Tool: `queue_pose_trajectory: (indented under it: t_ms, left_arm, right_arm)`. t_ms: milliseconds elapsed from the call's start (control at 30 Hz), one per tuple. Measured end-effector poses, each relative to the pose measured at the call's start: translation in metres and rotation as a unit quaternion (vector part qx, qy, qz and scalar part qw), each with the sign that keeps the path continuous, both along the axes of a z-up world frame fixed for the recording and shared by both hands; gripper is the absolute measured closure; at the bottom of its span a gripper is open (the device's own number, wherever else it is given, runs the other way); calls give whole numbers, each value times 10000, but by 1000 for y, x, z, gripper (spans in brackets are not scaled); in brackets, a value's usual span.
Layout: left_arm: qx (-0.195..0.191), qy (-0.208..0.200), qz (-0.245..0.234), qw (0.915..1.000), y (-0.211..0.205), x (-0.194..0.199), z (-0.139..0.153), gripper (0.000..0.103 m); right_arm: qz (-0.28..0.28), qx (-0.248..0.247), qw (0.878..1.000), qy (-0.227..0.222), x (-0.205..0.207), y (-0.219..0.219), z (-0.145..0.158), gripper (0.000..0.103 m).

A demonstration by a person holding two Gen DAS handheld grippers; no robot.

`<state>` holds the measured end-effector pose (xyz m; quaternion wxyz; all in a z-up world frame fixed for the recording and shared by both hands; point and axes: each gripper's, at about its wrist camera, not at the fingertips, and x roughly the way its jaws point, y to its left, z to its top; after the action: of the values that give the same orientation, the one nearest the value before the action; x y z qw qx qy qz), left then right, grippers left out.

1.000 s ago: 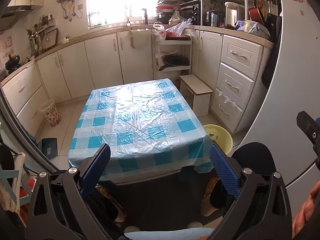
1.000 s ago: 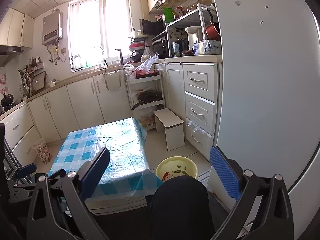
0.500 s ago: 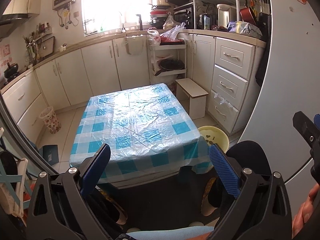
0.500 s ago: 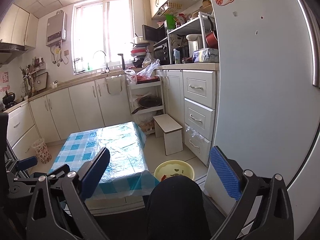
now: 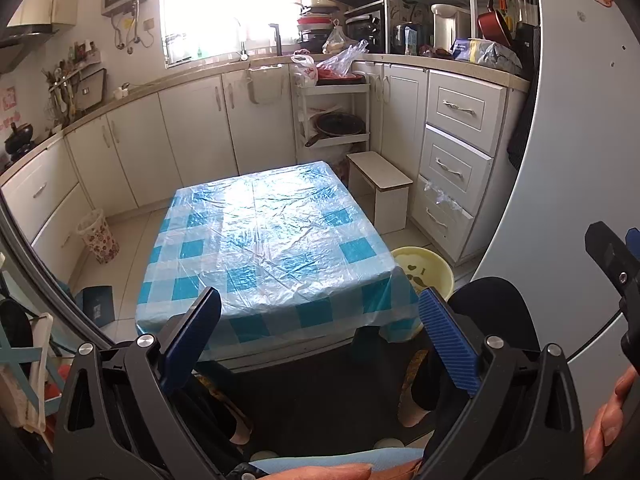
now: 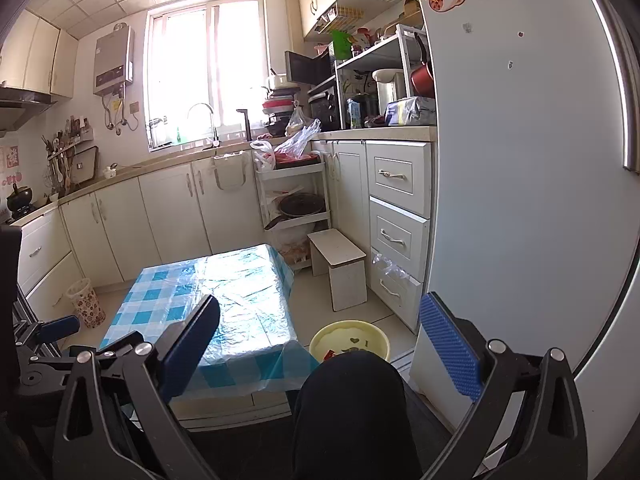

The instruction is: Collect trash

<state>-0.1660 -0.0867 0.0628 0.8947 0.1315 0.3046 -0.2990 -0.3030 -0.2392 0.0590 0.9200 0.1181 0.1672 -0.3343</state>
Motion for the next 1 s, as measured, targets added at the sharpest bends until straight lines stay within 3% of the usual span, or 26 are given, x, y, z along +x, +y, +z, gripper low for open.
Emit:
queue_pose_trajectory:
  t_ms: [1000]
  left_arm:
    - [-5,13,90,10000,2,1,-4,8]
  right_arm:
    - [46,39,9999,122,2,4,-6,7]
